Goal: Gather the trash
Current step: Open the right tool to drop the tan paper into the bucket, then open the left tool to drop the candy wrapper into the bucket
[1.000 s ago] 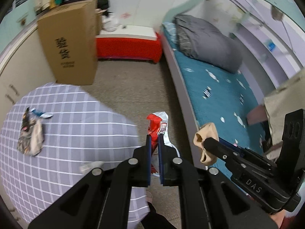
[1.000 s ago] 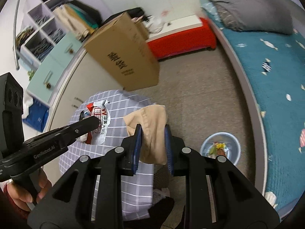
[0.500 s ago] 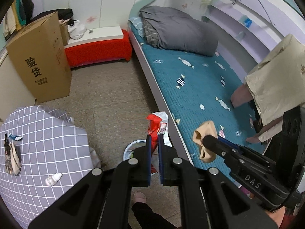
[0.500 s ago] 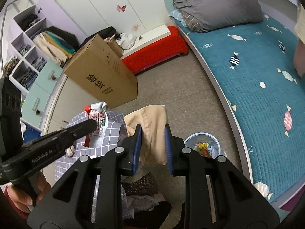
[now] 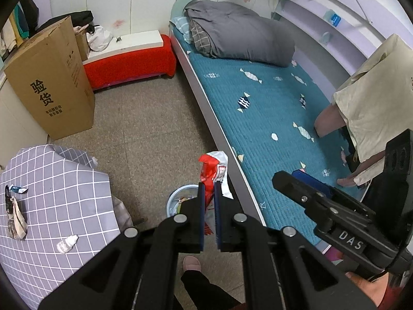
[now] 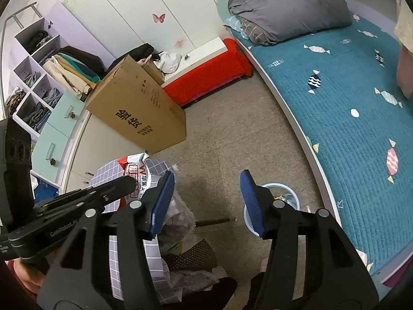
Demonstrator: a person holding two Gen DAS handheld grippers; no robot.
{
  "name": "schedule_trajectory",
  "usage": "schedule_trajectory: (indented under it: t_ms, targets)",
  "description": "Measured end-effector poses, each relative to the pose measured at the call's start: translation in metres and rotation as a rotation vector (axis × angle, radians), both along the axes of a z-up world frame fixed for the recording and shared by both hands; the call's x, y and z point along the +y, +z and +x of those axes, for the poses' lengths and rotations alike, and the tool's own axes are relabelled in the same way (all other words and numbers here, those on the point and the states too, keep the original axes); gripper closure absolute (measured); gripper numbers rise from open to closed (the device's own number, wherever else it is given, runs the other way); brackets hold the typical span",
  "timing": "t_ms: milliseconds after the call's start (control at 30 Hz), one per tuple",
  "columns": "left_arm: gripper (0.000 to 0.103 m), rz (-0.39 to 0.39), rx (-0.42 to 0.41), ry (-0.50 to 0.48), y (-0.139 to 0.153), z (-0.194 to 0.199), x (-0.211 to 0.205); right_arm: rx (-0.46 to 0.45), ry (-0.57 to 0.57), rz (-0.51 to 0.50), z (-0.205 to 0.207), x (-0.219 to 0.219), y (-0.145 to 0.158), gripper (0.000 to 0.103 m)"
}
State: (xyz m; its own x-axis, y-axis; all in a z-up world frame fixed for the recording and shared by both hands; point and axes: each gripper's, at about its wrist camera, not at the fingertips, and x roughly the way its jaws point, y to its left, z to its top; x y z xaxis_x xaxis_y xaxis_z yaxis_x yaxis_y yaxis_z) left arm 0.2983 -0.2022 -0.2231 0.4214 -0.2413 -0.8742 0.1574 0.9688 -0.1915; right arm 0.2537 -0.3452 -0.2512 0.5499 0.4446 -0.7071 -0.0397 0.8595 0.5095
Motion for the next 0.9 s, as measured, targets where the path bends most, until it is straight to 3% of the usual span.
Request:
schedule_trajectory:
  t_ms: [767,867,900]
  targets:
    - [0.096,-0.004,-0.026,-0.107,0.001,0.007,-0.046,-0.095,-0.102,-0.088,-0.023,-0.031,0.025,0.048]
    - [0.09,0.012,-0.02,-0.108,-0.001,0.007,-0.048,-0.094,-0.114,-0.083,-0.023,-0.034,0.025,0.047]
    - [0.076,0.012,-0.013,-0.11,-0.002,0.008,-0.049,-0.092,-0.116,-0.082,-0.023,-0.035,0.024,0.047]
